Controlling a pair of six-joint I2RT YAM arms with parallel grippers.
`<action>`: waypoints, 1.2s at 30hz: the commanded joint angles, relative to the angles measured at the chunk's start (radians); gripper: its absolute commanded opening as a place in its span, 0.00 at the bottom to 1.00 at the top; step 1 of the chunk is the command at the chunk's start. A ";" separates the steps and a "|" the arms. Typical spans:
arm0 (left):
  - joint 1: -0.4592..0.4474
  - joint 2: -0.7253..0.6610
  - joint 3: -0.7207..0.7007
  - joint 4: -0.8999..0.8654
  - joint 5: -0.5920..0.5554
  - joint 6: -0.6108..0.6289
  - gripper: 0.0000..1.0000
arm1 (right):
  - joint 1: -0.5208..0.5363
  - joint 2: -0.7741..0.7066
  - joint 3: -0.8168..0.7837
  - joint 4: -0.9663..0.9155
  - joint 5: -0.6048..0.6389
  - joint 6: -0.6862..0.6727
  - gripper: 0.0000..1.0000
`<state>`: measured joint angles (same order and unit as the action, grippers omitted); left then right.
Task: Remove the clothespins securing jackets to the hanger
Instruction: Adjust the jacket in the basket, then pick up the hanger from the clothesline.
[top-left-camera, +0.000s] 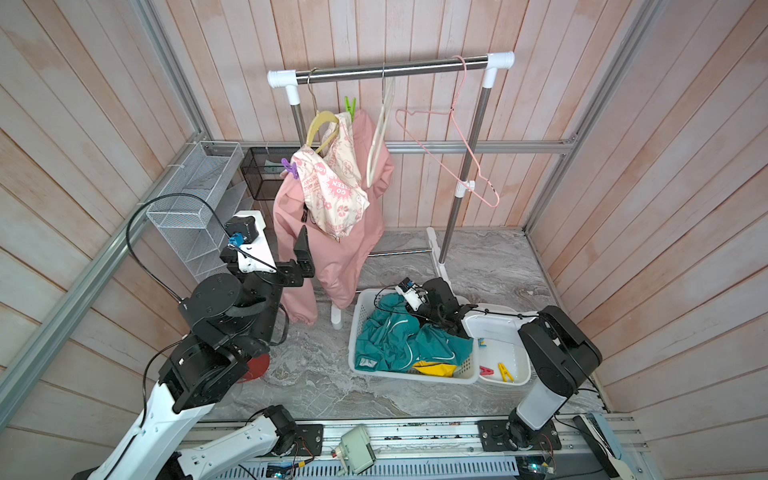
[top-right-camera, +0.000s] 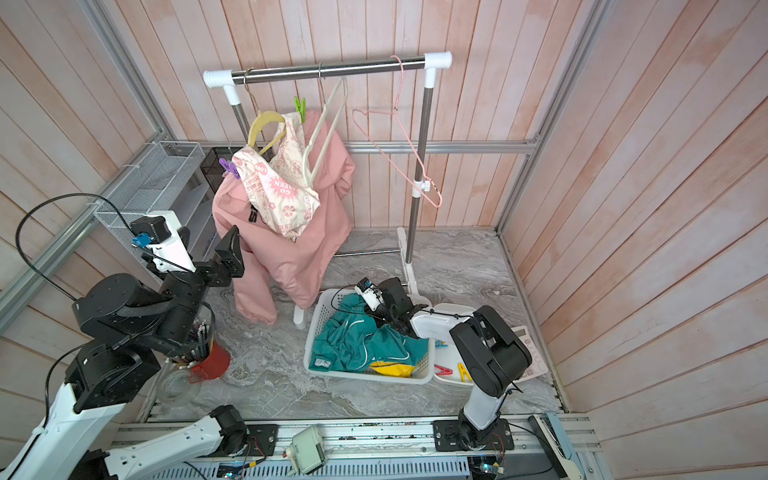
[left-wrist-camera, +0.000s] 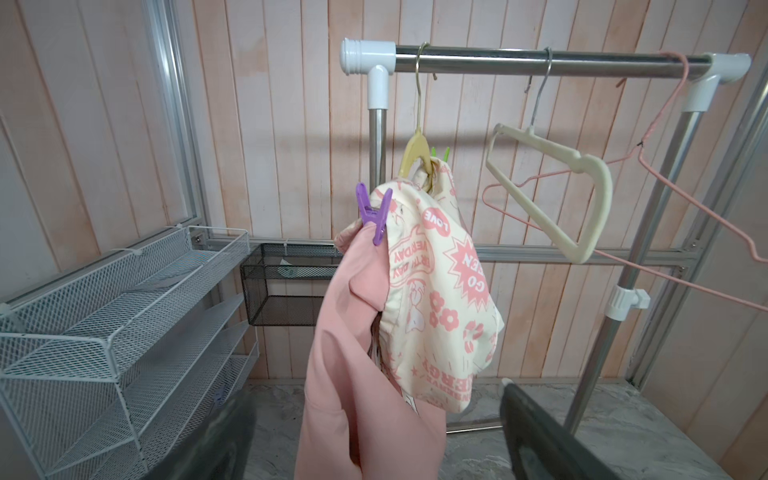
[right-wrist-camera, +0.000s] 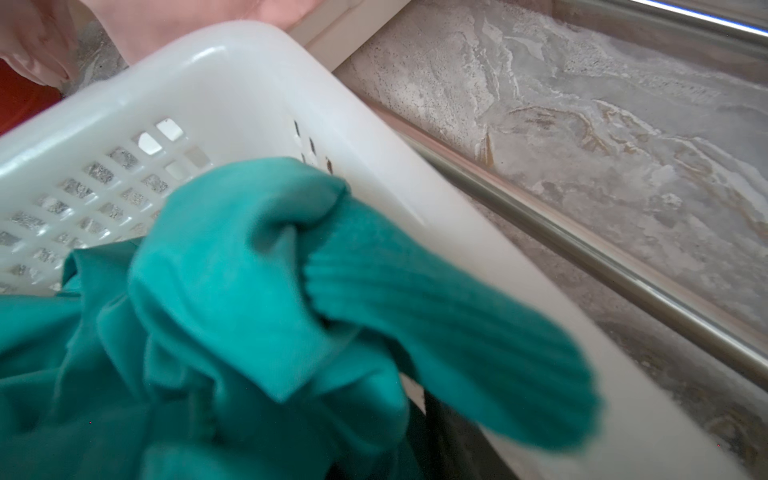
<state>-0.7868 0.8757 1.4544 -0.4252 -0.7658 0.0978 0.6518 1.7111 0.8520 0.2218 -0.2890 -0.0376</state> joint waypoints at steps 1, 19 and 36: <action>-0.001 0.022 0.050 0.026 -0.097 0.119 0.95 | -0.010 -0.010 -0.029 -0.104 0.025 -0.018 0.52; 0.341 0.187 0.267 -0.197 0.314 0.021 0.95 | -0.011 -0.167 -0.022 -0.063 -0.009 0.026 0.67; 0.557 0.280 0.298 -0.190 0.723 -0.029 0.57 | -0.029 -0.228 -0.062 -0.058 -0.002 0.031 0.68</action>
<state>-0.2367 1.1389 1.7229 -0.6144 -0.1188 0.0734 0.6292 1.5112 0.8047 0.1783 -0.2890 -0.0109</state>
